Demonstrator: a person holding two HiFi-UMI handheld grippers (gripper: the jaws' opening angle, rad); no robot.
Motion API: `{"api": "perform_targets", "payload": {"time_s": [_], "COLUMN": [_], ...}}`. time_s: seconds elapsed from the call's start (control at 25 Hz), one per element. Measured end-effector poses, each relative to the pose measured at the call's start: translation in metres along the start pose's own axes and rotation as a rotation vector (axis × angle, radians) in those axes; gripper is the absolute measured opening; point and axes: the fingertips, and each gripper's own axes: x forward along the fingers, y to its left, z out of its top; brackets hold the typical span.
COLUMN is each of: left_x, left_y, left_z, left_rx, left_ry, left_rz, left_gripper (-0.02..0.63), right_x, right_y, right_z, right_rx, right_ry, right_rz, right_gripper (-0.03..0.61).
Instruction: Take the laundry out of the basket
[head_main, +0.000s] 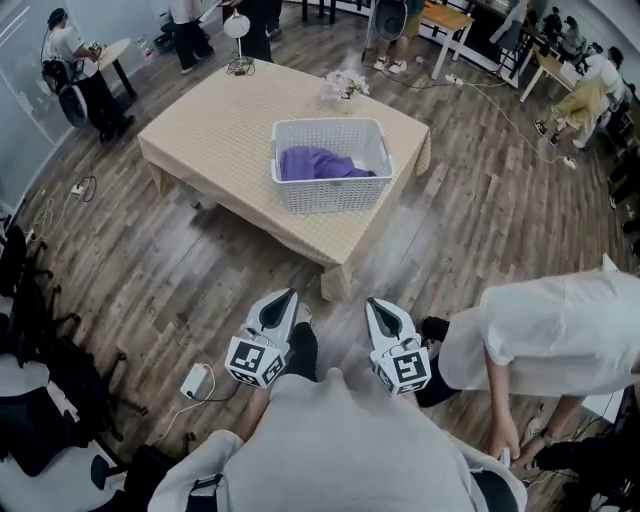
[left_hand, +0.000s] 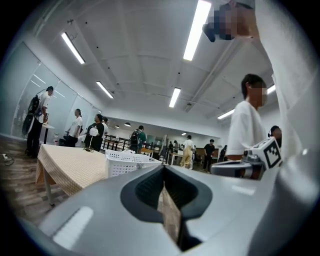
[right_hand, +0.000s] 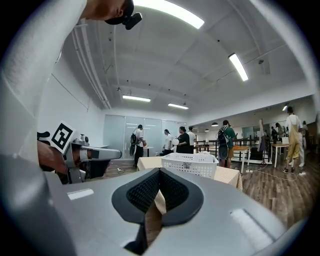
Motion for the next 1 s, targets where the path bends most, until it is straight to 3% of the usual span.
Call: {"api": "perform_targets", "payload": {"time_s": [0.4, 1.0], "left_x": [0.11, 0.248], "left_y": [0.113, 0.228], "left_z": [0.04, 0.121], "left_rx": [-0.034, 0.038], "left_ry": [-0.015, -0.107], "left_rz": [-0.023, -0.073], "left_gripper": [0.009, 0.009], "right_x": [0.154, 0.321], "right_y": [-0.036, -0.118], "right_z": [0.048, 0.117], "right_rx": [-0.017, -0.085], "right_ry": [0.005, -0.078], "right_rz": [0.067, 0.033], "right_gripper": [-0.002, -0.002]}}
